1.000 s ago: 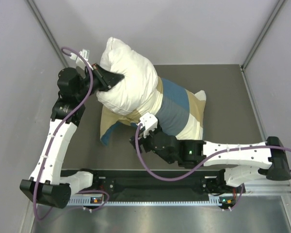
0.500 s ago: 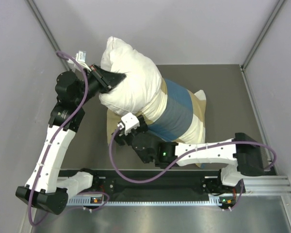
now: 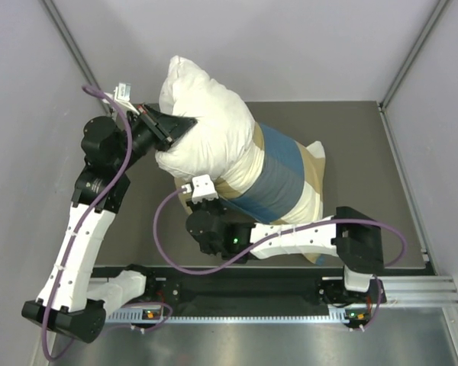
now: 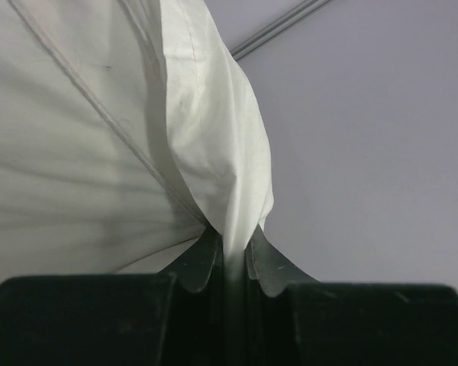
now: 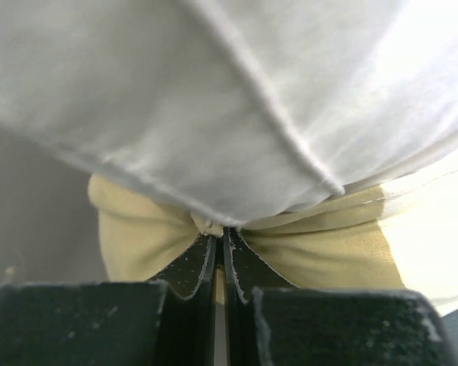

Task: Remove the pillowcase from the pillow
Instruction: Pull out the pillow

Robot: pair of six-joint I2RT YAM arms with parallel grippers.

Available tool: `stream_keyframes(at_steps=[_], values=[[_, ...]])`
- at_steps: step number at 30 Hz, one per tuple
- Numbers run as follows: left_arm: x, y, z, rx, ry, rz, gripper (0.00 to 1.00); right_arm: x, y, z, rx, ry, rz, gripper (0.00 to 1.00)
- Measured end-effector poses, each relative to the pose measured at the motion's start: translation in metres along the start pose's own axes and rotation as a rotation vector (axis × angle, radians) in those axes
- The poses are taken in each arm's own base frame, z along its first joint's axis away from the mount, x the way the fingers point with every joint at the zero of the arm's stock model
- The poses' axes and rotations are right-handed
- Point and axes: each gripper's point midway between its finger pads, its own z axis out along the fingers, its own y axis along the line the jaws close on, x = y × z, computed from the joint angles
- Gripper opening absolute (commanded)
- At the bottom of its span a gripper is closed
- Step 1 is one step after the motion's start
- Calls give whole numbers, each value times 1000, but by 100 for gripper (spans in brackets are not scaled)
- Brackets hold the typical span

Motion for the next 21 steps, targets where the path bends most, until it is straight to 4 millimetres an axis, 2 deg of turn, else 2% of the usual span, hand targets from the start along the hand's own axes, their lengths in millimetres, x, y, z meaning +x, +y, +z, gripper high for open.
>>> stream_keyframes(at_steps=[5, 7, 9, 12, 17, 19, 21], values=[[-1, -4, -1, -2, 7, 32, 0, 8, -29, 8, 87, 11, 53, 0], [-3, -3, 1, -11, 16, 42, 0, 14, -54, 12, 115, 33, 93, 0], [-5, 4, 4, -17, 32, 35, 0, 15, -87, 16, 161, 50, 149, 0], [-13, 26, 11, -50, 57, -11, 0, 17, -135, 20, 237, 65, 199, 0], [-31, 93, 13, -155, 94, -215, 0, 30, -206, 32, 390, 80, 246, 0], [-36, 110, 8, -174, 101, -290, 0, 30, -223, 41, 427, 77, 285, 0], [-37, 110, 4, -165, 111, -321, 0, 31, -231, 48, 439, 80, 314, 0]])
